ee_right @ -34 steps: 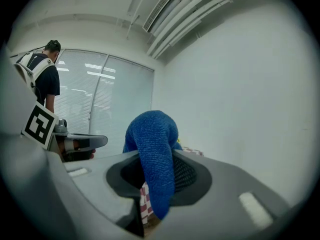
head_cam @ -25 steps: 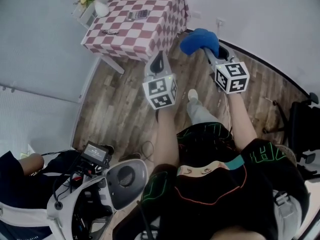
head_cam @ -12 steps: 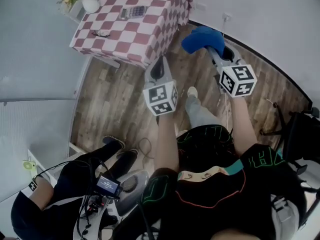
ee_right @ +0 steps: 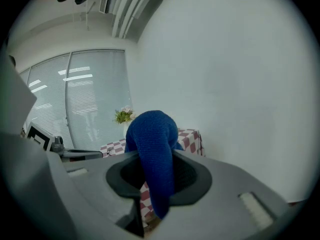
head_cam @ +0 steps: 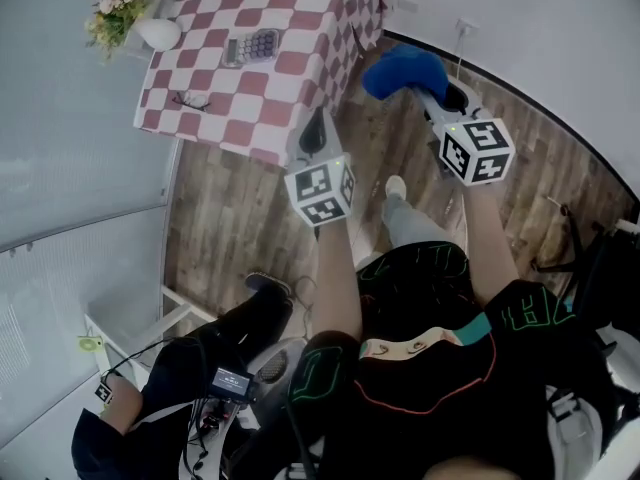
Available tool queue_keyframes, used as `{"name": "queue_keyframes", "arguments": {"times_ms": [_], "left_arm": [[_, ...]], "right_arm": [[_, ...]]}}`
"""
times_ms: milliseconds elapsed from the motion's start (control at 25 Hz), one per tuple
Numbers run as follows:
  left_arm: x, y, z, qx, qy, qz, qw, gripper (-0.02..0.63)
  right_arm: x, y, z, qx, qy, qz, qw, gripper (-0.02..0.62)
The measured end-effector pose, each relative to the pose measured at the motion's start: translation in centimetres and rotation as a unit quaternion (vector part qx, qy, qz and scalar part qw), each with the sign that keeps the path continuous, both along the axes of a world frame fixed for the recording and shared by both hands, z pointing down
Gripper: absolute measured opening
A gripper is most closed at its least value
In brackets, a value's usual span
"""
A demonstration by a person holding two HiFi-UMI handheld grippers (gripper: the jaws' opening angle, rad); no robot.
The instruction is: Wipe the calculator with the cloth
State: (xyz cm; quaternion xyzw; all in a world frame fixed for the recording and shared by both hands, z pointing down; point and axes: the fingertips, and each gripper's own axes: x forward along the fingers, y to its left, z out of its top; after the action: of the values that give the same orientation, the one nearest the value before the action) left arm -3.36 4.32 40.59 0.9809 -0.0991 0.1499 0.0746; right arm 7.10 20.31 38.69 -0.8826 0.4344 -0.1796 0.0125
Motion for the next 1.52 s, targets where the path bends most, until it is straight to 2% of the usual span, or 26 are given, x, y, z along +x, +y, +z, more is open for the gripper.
{"name": "queue_keyframes", "arguments": {"times_ms": [280, 600, 1000, 1240, 1520], "left_arm": [[5.5, -2.1, -2.4, 0.023, 0.011, -0.017, 0.9995, 0.009], [8.6, -3.3, -3.7, 0.038, 0.021, -0.026, 0.9987, 0.011], [12.1, -7.0, -2.7, 0.021, 0.029, -0.049, 0.9981, 0.011], [13.6, -11.4, -0.6, -0.001, 0.020, -0.094, 0.9954, 0.011], [13.5, -17.6, 1.9, -0.027, 0.002, -0.161, 0.9865, 0.010]], "right_arm": [[5.5, -2.6, -1.7, 0.014, 0.019, -0.029, 0.999, 0.102], [8.7, -4.2, -2.5, 0.022, 0.029, -0.043, 0.998, 0.103], [12.9, -8.4, -2.0, 0.004, 0.035, -0.068, 0.997, 0.101], [15.3, -14.2, -0.8, -0.015, 0.031, -0.120, 0.992, 0.103], [16.8, -22.8, 0.8, -0.035, 0.019, -0.194, 0.980, 0.103]]}}
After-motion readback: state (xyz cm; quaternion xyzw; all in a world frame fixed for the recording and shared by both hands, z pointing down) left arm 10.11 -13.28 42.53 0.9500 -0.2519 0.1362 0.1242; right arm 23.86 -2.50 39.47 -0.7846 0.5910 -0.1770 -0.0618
